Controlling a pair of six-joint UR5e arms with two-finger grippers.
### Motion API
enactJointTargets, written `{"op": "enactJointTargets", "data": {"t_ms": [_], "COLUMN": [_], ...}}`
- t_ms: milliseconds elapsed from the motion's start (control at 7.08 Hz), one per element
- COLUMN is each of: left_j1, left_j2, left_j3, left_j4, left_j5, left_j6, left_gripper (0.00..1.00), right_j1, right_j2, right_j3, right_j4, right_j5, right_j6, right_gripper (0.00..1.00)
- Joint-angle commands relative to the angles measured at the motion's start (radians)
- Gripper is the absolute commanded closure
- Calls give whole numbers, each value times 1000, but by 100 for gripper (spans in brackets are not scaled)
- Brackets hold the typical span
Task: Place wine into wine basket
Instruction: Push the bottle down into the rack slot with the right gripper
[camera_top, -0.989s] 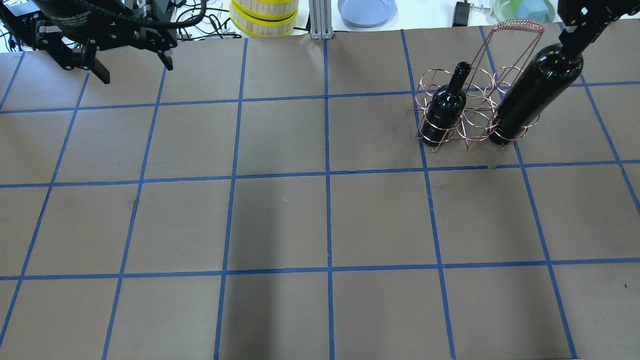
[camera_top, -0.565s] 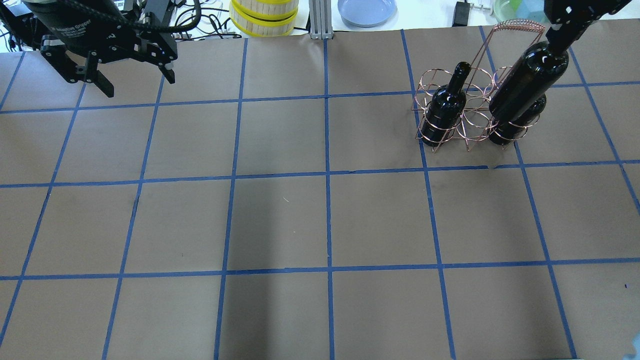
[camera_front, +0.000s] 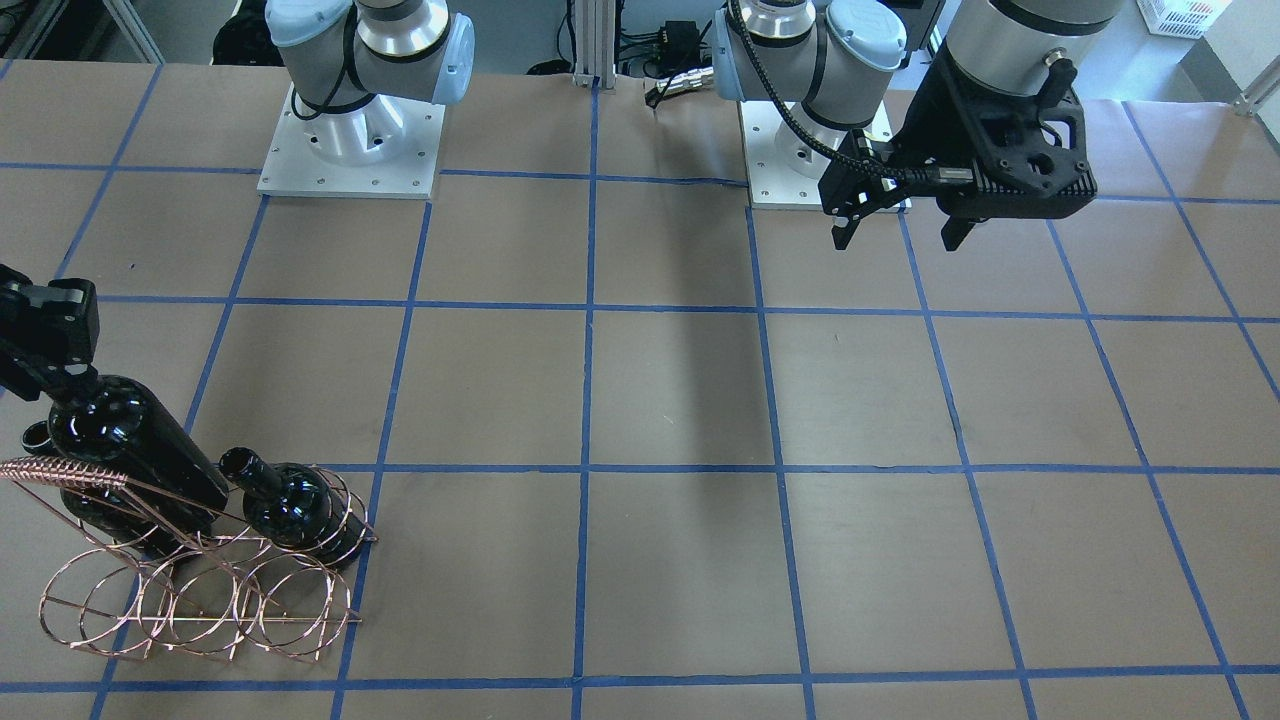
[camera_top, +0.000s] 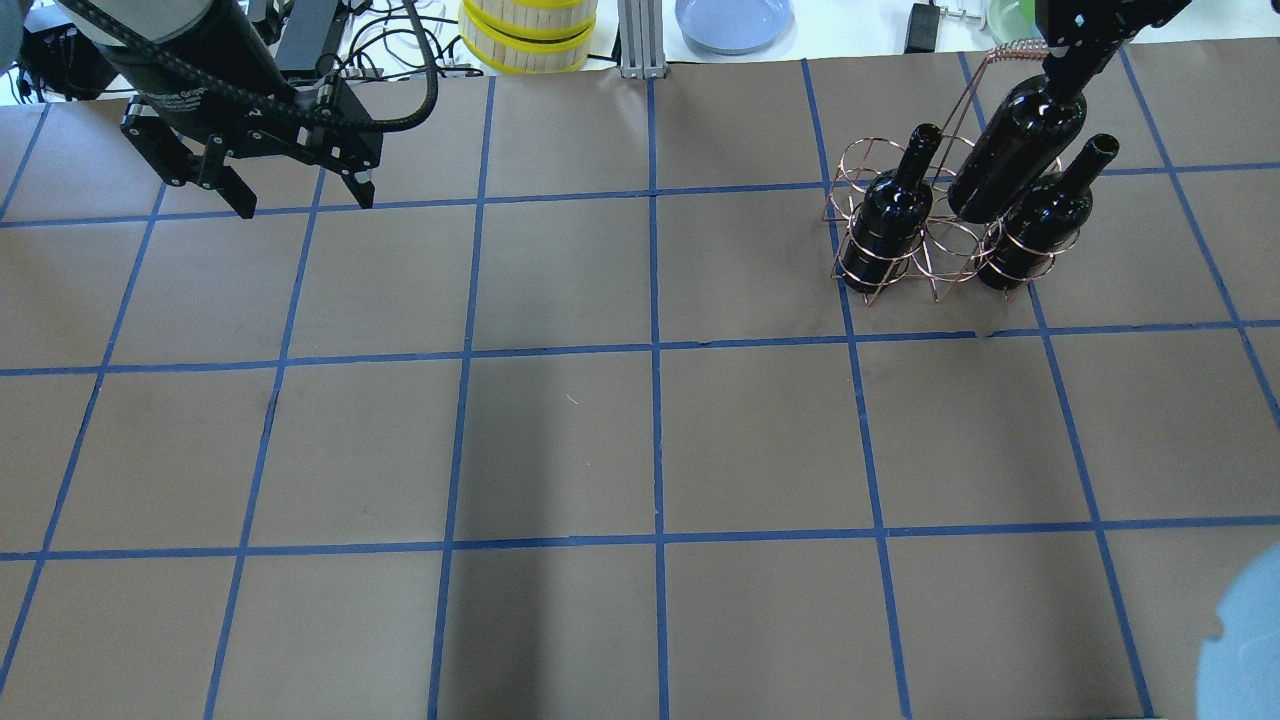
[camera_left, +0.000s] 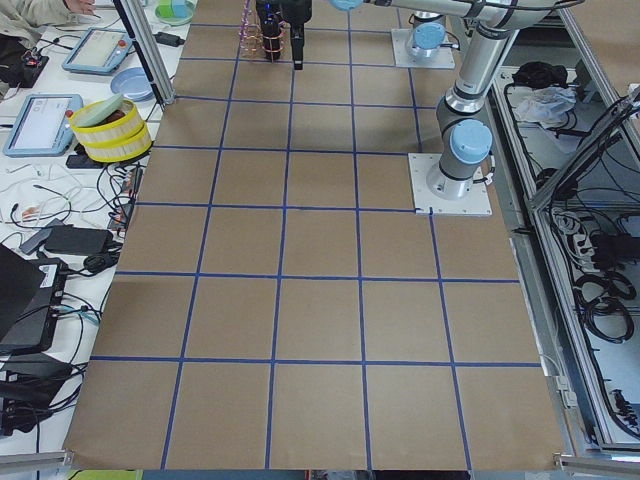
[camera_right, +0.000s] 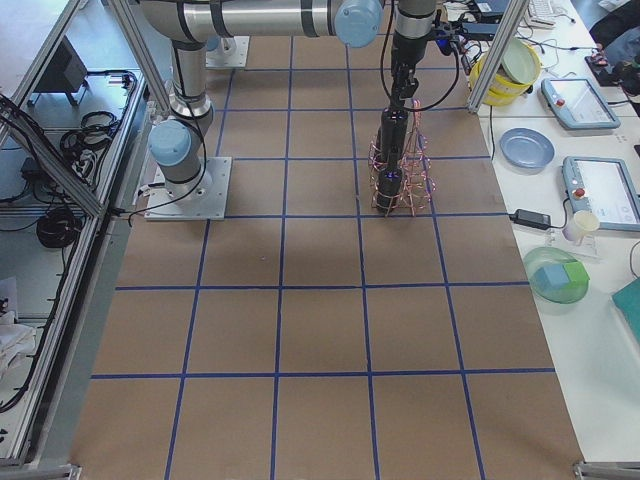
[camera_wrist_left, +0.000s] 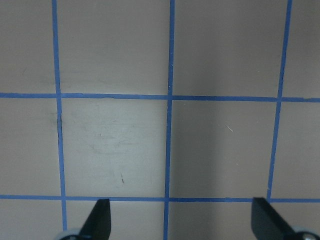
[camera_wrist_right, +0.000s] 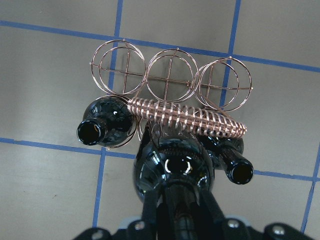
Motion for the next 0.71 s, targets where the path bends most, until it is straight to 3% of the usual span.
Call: {"op": "enactJointTargets", "data": {"t_ms": [0, 565], "left_j1": [-4, -5], "left_j2": [18, 24], "left_j3": [-26, -35], "left_j4": [22, 24], "left_j5": [0, 2], "left_j6": [8, 8], "left_gripper": [0, 0], "right_j1": [4, 6], "right_j2": [17, 24], "right_j3": [4, 27], "right_j4": [-9, -7], "right_j5": [-3, -2], "right_j6": [-3, -2], "right_gripper": [100, 100]}}
